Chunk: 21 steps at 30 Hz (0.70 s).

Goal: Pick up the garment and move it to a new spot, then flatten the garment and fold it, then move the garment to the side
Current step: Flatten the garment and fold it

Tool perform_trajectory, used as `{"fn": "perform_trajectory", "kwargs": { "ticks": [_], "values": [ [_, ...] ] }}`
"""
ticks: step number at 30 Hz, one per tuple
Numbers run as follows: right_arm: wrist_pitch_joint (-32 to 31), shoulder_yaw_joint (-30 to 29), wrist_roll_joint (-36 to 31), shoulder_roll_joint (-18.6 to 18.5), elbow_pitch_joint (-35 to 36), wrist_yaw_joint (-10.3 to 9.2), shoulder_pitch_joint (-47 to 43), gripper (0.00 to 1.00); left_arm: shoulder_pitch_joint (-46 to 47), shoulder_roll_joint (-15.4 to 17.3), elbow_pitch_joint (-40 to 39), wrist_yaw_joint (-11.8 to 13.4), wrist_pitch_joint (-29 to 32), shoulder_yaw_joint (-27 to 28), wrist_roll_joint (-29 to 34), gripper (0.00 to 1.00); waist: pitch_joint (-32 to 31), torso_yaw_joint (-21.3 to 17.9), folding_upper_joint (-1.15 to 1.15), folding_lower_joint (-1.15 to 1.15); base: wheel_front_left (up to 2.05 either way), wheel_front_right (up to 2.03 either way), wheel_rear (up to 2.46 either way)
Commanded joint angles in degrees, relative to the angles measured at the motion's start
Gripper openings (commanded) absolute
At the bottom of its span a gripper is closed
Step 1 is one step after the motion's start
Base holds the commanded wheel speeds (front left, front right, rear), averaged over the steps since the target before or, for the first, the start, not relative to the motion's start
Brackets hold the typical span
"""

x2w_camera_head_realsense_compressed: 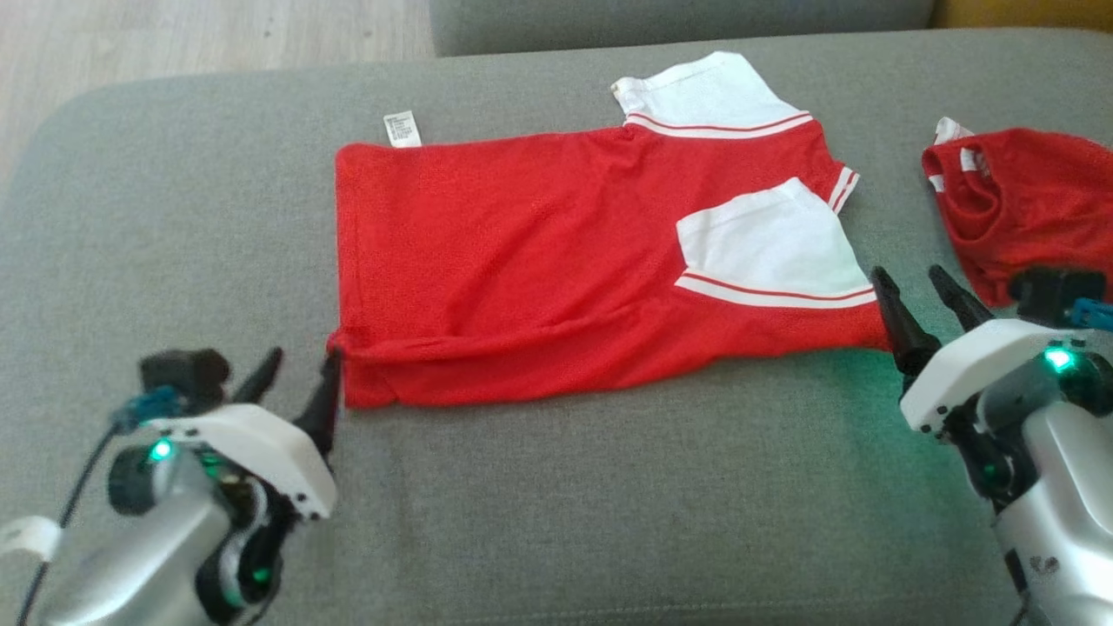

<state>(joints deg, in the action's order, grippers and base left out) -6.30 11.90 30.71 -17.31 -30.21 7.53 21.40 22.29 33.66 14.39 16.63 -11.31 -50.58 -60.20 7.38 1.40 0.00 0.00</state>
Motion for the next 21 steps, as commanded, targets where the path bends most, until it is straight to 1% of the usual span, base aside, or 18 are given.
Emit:
{"fn": "perform_trajectory", "kwargs": {
  "ticks": [1, 7, 12, 18, 21],
  "values": [
    [-1.1, -0.5, -1.2, -0.1, 1.4, -0.04, 1.3, 1.00, 2.9, 1.3, -1.5, 0.5, 0.2, 2.3, -0.1, 1.00, 0.5, 0.0, 0.00, 0.00, 0.00, 0.00, 0.00],
    [-6.8, -4.7, -4.7, 2.5, -1.1, -0.04, 2.2, 1.00, 3.4, -1.3, 1.3, 0.3, 3.3, -0.1, -0.4, 1.00, 2.2, 0.6, 0.00, 0.00, 0.00, 0.00, 0.00],
    [-12.2, -5.1, -6.3, 4.1, -2.5, -0.04, 2.2, 1.00, 5.2, -3.3, 4.5, -0.6, 5.6, -0.9, -1.1, 1.00, 3.0, 1.0, 0.00, 0.00, 0.00, 0.00, 0.00],
    [-14.3, -5.1, -6.8, 5.2, -2.3, -0.04, 2.3, 1.00, 7.1, -4.8, 7.7, -2.4, 6.8, -1.4, -1.5, 1.00, 3.9, 0.8, 0.00, 0.00, 0.00, 0.00, 0.00],
    [-15.7, -4.7, -7.1, 5.5, -2.6, -0.04, 2.4, 1.00, 7.7, -5.3, 9.6, -3.4, 9.5, -2.3, -2.2, 1.00, 4.1, 0.6, 0.00, 0.00, 0.00, 0.00, 0.00]
  ]
}}
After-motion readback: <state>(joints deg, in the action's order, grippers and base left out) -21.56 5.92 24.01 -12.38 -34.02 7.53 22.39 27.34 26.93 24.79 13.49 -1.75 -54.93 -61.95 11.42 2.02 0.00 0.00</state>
